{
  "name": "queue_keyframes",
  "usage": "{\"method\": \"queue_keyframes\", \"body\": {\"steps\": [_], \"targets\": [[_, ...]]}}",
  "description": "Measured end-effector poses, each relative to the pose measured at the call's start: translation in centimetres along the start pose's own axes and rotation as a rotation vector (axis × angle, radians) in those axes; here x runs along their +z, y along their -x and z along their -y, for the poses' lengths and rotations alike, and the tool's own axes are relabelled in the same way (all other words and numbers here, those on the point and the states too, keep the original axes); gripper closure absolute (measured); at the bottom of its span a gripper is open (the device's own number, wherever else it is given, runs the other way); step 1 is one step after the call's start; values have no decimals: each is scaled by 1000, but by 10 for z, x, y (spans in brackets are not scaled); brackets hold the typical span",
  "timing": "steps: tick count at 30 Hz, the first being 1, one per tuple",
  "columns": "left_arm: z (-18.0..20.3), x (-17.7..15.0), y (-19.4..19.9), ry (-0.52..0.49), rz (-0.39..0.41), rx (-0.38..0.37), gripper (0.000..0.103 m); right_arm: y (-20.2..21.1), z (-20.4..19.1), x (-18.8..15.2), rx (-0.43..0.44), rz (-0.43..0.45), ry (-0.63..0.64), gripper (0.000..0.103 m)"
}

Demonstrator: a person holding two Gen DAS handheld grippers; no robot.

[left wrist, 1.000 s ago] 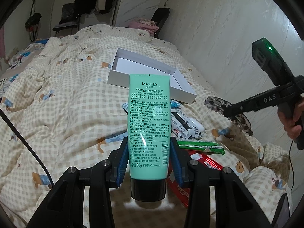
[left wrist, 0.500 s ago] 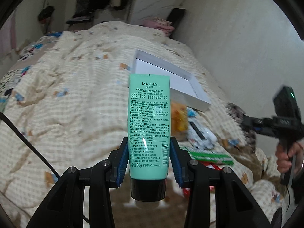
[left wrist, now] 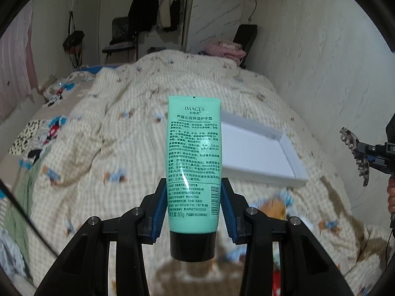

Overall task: Organize objects
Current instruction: 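Carry the claw clip and green tube over the white box with both grippers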

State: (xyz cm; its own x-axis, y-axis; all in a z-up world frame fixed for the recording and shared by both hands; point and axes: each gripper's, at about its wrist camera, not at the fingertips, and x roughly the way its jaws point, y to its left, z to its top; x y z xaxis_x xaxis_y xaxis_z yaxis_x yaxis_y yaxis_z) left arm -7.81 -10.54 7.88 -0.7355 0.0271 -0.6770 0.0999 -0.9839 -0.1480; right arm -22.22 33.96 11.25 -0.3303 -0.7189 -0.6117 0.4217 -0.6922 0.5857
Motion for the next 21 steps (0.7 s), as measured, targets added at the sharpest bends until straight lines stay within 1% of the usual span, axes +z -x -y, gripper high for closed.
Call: {"method": "queue_keyframes", "body": {"steps": [3, 7, 10, 13, 15, 17, 19, 21], "targets": [[2, 28, -7, -3, 27, -10, 59, 2, -8, 18, -9, 35, 34, 76], [7, 61, -19, 6, 66, -3, 59, -8, -18, 43, -16, 78, 55, 76], [14, 81, -35, 1, 90, 20, 59, -23, -24, 55, -30, 100, 82, 76], [19, 93, -55, 5, 98, 18, 59, -44, -30, 62, -41, 117, 123, 76], [23, 95, -76, 8, 83, 30, 59, -58, -31, 63, -58, 134, 153, 76], [28, 92, -102, -3, 56, 38, 59, -80, -28, 61, -103, 134, 176, 76], [31, 86, -129, -9, 17, 47, 59, -104, -24, 57, -155, 121, 209, 76], [35, 77, -156, -1, -39, 53, 59, -124, -17, 51, -199, 108, 224, 76]]}}
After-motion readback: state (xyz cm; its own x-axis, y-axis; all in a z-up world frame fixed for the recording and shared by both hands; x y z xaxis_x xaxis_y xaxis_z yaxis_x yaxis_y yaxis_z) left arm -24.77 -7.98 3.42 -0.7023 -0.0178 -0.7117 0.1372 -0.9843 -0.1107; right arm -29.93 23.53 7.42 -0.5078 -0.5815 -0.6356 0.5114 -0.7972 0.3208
